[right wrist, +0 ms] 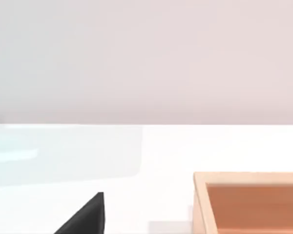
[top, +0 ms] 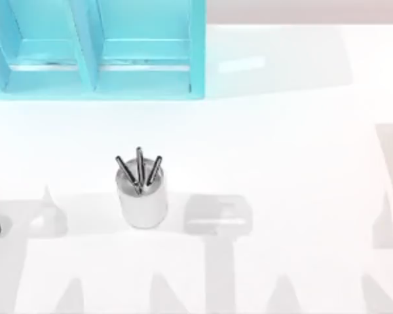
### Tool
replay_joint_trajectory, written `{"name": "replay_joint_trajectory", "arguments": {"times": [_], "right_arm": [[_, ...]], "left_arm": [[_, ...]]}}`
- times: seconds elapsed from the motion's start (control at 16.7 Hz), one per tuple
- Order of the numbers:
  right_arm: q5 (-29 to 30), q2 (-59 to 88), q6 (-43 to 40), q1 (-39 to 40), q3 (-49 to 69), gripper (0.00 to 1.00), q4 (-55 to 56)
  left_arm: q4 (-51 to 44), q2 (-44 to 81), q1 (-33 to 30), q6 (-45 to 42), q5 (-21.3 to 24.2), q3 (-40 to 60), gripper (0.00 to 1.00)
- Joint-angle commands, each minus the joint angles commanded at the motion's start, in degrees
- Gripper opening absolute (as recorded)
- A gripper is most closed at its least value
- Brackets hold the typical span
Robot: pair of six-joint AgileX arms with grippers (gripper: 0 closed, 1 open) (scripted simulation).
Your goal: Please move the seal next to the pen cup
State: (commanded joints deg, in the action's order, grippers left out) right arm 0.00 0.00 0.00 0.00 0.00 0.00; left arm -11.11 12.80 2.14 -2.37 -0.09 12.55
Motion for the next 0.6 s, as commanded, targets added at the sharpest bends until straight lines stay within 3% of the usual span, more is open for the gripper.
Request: {"name": "replay_joint_trajectory", "arguments": {"times": [0.6], "right_arm": [[0.00, 0.00, 0.00, 0.00, 0.00, 1.00, 0.00]], "left_arm": [[-39.19, 55.37, 6.74, -7.43, 0.22, 42.56, 1.00]]}}
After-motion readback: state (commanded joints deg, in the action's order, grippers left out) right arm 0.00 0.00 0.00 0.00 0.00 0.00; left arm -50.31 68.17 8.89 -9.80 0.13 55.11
